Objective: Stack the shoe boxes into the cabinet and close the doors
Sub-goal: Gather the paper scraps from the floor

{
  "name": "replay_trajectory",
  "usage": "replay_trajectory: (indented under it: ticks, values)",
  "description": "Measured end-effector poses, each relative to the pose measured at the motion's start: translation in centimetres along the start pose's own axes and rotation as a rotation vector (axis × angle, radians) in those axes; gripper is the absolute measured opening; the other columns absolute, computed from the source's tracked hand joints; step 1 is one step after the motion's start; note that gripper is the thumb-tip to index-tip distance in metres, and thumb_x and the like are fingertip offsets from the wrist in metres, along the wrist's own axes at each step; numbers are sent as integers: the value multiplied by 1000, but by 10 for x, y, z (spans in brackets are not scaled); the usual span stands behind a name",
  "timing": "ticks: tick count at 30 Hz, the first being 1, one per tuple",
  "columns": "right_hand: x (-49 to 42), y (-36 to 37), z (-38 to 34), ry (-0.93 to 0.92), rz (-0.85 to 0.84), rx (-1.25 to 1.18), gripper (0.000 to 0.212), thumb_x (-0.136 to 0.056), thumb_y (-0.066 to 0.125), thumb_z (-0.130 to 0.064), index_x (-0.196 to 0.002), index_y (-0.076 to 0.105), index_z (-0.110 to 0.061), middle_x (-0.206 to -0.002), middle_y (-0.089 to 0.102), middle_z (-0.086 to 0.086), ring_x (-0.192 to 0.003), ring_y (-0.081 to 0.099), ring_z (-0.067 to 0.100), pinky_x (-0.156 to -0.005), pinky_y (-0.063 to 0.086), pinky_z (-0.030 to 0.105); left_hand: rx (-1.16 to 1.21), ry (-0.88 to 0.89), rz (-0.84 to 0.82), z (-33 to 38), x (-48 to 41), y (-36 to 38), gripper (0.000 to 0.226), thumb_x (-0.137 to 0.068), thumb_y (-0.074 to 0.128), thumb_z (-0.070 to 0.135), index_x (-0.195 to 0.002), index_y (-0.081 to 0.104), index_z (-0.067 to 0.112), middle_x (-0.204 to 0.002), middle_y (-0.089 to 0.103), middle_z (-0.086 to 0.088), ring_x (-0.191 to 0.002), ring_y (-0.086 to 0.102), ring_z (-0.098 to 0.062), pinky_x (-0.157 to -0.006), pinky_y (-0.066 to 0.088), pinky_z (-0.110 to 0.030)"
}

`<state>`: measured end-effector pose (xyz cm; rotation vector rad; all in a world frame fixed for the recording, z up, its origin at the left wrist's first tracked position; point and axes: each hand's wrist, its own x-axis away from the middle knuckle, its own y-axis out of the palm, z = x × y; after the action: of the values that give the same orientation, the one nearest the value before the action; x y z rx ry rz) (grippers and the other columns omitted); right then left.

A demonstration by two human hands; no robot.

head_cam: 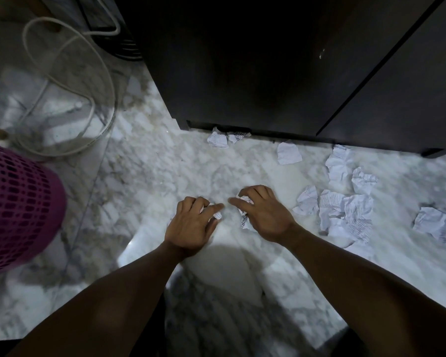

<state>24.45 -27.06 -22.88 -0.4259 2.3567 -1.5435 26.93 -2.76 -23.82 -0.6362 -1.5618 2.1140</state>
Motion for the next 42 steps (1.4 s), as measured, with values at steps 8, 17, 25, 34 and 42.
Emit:
replay_trajectory:
  ticks: [8, 17, 25, 34, 42]
  values:
    - [1, -1, 1, 40, -38, 15, 49, -99, 40, -55, -129, 60, -22, -120, 56, 2, -107, 46, 23, -90, 38, 37, 35, -8, -47, 0, -3, -3, 32, -92, 52, 44, -108, 68, 22, -103, 60, -3, -91, 52, -27, -76, 41, -38]
    - [-1, 1, -2, 32, 42, -6, 37, -100, 43, -24, -134, 56, -18, -120, 57, 3, -105, 47, 25, -88, 40, 39, -6, -32, -63, 0, -5, -6, 32, -97, 43, 40, -93, 61, 15, -100, 59, -5, -85, 47, -26, -73, 40, -40]
    - [-2, -1, 0, 20, 21, -20, 35, -86, 49, -24, -115, 65, -15, -124, 59, 2, -112, 46, 24, -89, 43, 43, 68, -68, -72, 0, -4, -7, 37, -84, 46, 26, -116, 65, 23, -130, 55, -5, -94, 51, -26, -79, 44, -40]
    - [-1, -1, 2, -47, -69, 53, 56, -90, 51, -66, -120, 63, -21, -128, 55, 2, -121, 44, 24, -98, 36, 39, 54, -21, -48, -2, -3, -8, 21, -84, 58, 36, -98, 63, 20, -112, 57, -3, -88, 48, -26, -75, 44, -40]
    - [-6, 11, 1, -17, 85, 51, 17, -82, 56, -13, -97, 64, -17, -103, 59, 1, -89, 48, 23, -75, 33, 32, 21, 32, 39, -2, -8, -2, 42, -93, 56, 56, -76, 58, 17, -84, 59, -1, -79, 49, -22, -73, 38, -35]
